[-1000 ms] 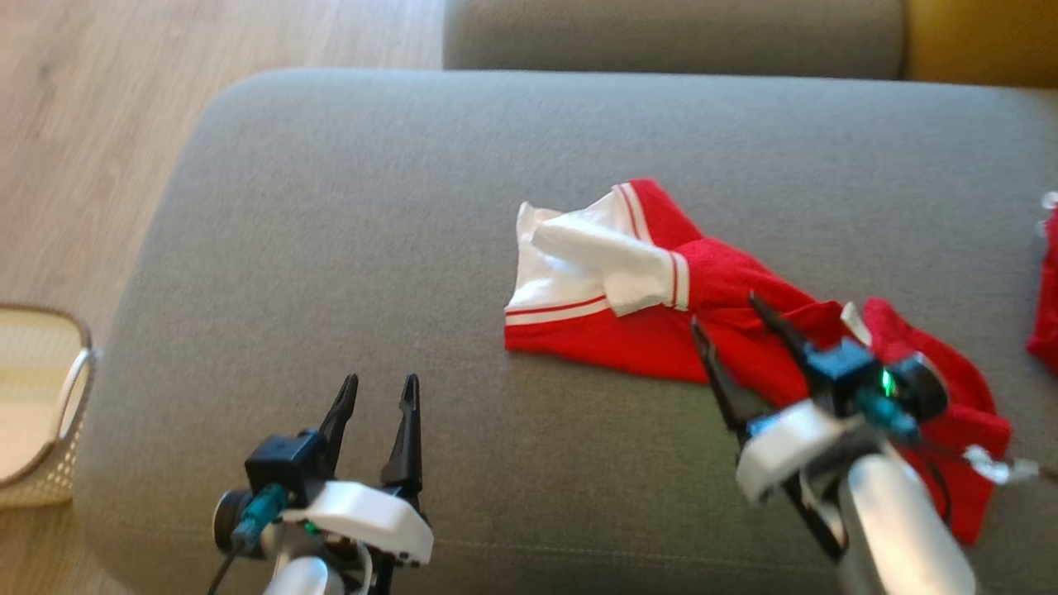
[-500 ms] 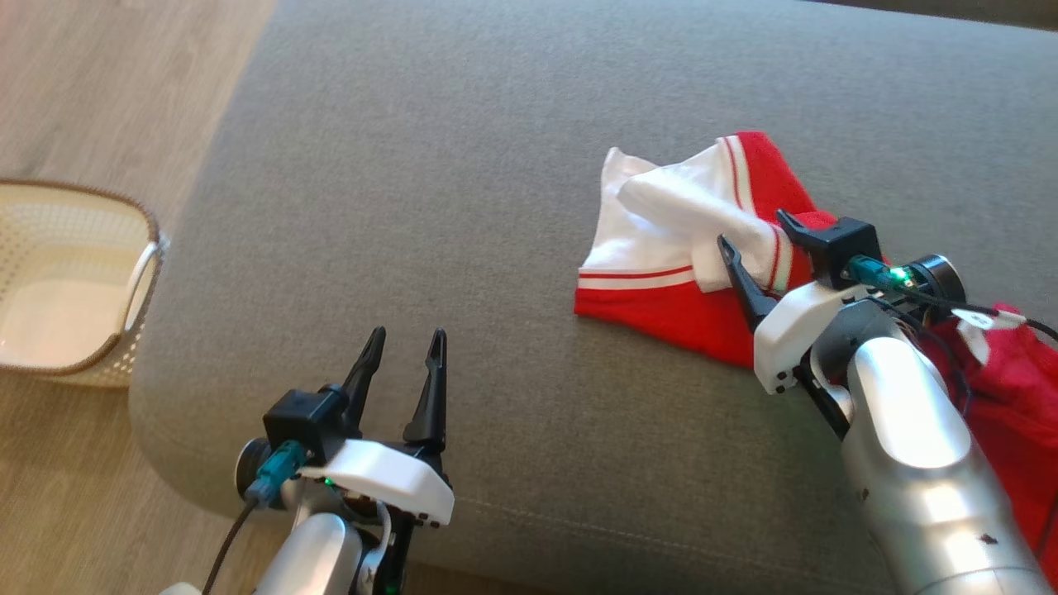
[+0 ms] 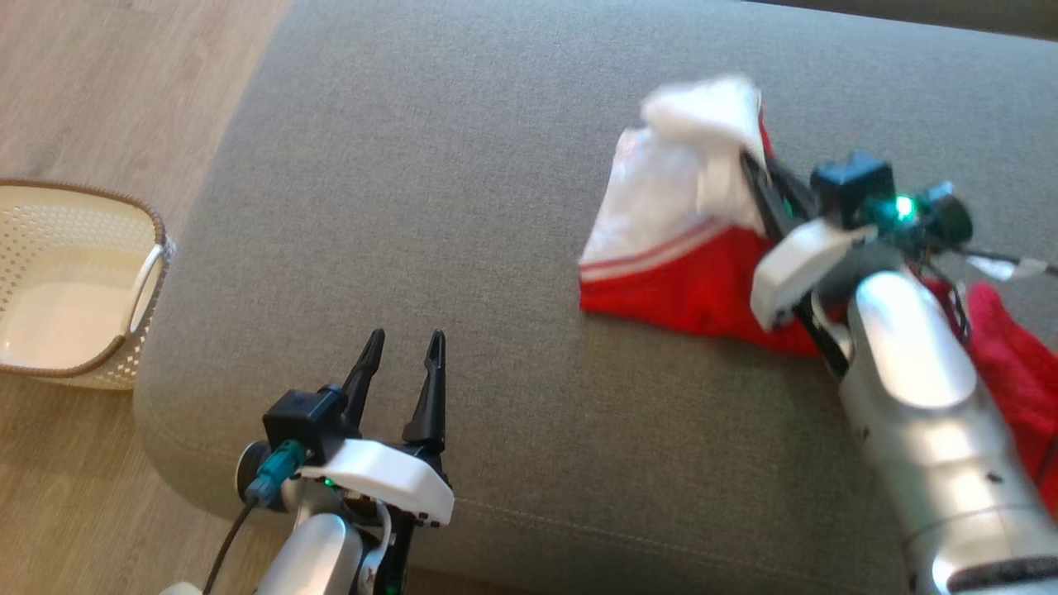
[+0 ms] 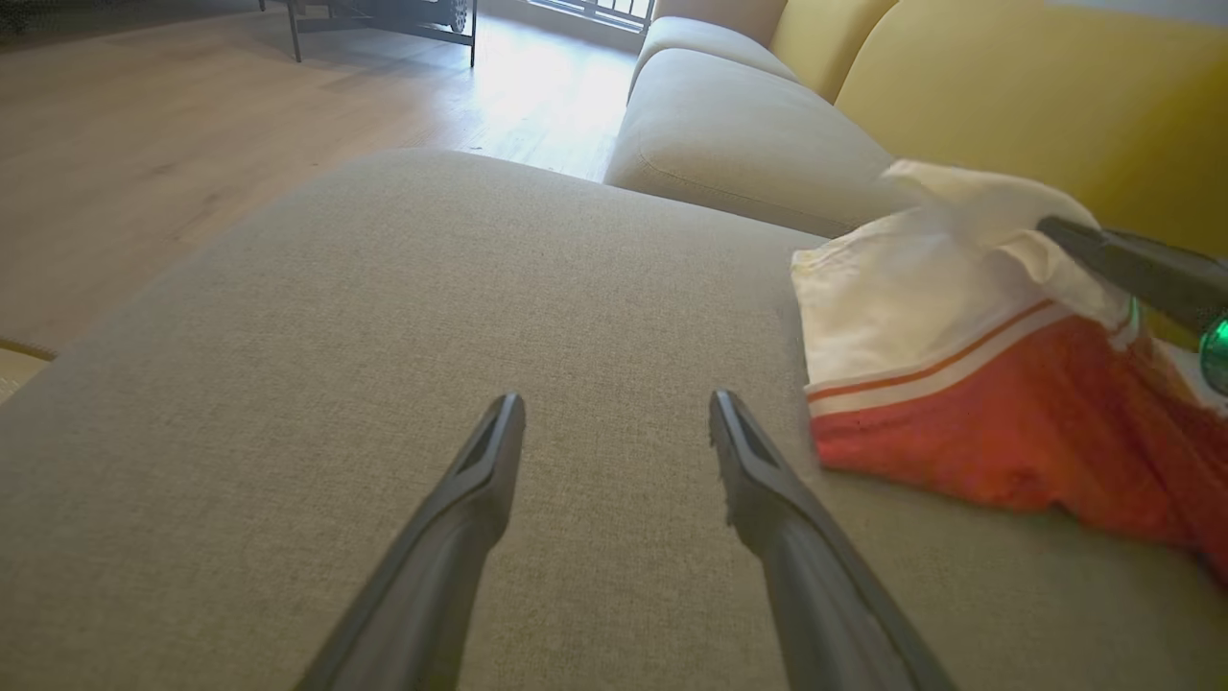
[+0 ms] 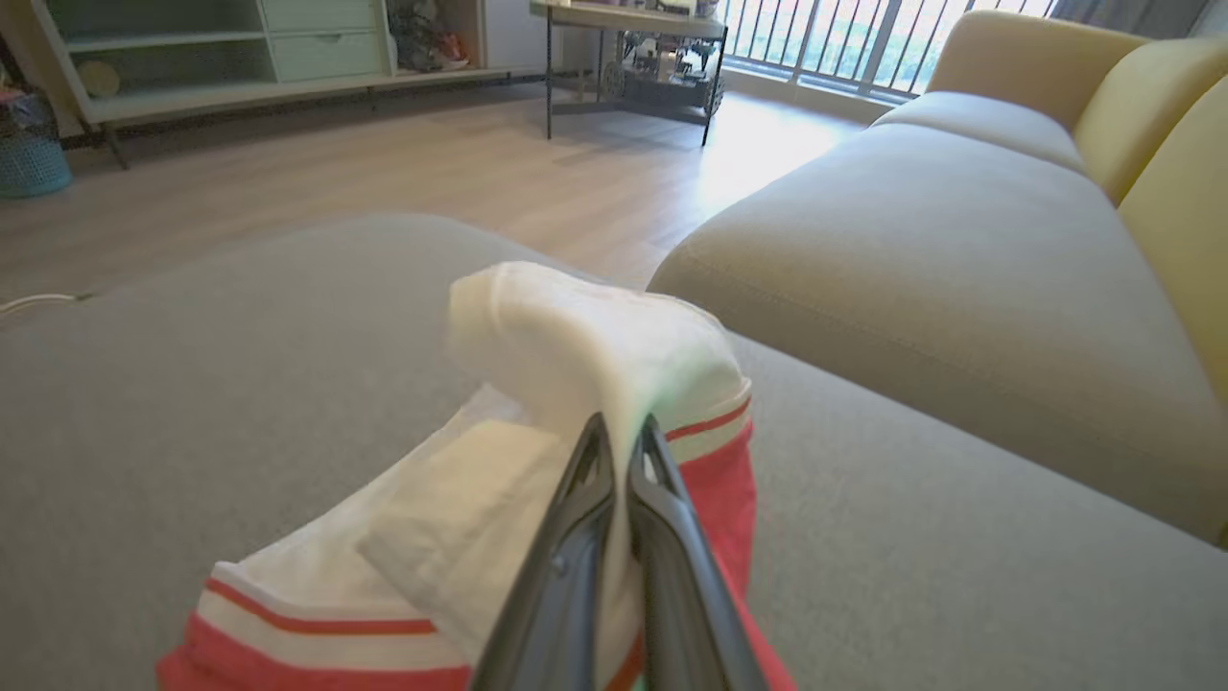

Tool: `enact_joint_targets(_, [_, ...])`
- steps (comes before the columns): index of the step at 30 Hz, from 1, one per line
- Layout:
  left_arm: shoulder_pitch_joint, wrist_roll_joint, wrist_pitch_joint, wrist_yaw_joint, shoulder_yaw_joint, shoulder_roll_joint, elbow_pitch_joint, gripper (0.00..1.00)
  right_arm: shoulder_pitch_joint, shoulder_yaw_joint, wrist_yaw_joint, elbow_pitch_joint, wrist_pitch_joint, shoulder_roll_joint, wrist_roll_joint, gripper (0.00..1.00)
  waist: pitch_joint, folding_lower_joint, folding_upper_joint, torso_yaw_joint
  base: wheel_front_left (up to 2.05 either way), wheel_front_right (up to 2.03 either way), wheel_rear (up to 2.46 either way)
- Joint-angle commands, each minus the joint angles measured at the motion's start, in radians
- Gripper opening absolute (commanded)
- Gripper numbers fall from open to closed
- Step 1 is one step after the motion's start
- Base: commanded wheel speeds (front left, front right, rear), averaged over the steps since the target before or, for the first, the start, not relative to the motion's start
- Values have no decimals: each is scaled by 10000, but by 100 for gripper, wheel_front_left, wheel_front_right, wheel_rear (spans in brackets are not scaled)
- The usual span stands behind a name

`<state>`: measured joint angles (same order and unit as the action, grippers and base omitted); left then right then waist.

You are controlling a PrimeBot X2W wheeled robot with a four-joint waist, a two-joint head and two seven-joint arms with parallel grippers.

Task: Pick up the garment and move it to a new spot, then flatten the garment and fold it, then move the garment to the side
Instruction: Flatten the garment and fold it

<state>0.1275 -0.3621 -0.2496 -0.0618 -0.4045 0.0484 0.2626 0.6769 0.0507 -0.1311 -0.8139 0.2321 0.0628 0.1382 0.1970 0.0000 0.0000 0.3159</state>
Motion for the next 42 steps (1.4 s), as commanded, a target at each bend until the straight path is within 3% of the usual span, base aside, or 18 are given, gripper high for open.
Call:
enact_joint_targets(1, [340,-64,-122,-49,272,18,-280,100,664,374,4,549,174,-120,-247,0,-39,0,0,-27,0,0,0])
enact_joint_targets(7, [354,-103,-122,-62,189,18,-308,100,1704,861,4,1029,74,-89,-1492,0,-31,0,0,-11,0,0,0])
enact_joint_targets(14, [475,-193,-122,-28,32,18,-314,100,2500,-600,4,-1177,-1867,729,-3270,0,178,0,0,306,0,0,0])
enact_joint_targets(15, [488,-199,-122,-29,21,18,-311,100,2563,-885,4,-1564,-1904,1026,-3086,91,211,0,0,356,0,0,0])
enact_joint_targets(16, [503,-201,-122,-27,12,18,-305,100,2615,-1209,4,-1943,-1861,1348,-2765,100,237,0,0,405,0,0,0])
enact_joint_targets(20, [514,-185,-122,-24,48,18,-250,100,2666,-3417,4,-2948,-1352,2184,-1079,100,232,0,0,491,0,0,0])
enact_joint_targets(22, [478,-153,-122,-42,123,18,-217,100,2660,-4401,4,-2992,-1015,1894,-415,100,173,0,0,428,0,0,0])
enact_joint_targets(23, [445,-84,-122,-49,216,18,-182,100,2636,-4932,4,-2881,-676,1442,245,100,57,0,0,280,0,0,0])
enact_joint_targets(28, [392,105,-122,-12,456,18,-190,100,2680,-5247,4,-2363,52,326,1126,100,-397,0,0,-333,0,0,0])
enact_joint_targets(33, [304,242,-122,-43,747,18,-273,100,2380,-4141,4,-1964,279,-101,695,100,-972,0,0,-1082,0,0,0])
enact_joint_targets(35, [247,269,-122,-64,866,18,-299,100,2089,-3116,4,-1458,289,-116,-256,100,-1196,0,0,-1324,0,0,0])
enact_joint_targets(38, [82,319,-122,-117,1095,18,-324,100,975,-1503,4,-54,292,-121,-1563,100,-1497,0,0,-1720,0,0,0])
enact_joint_targets(42, [-191,382,-122,-144,1331,18,-372,100,-927,-506,4,2010,294,-123,-2032,100,-1763,0,0,-2097,0,0,0])
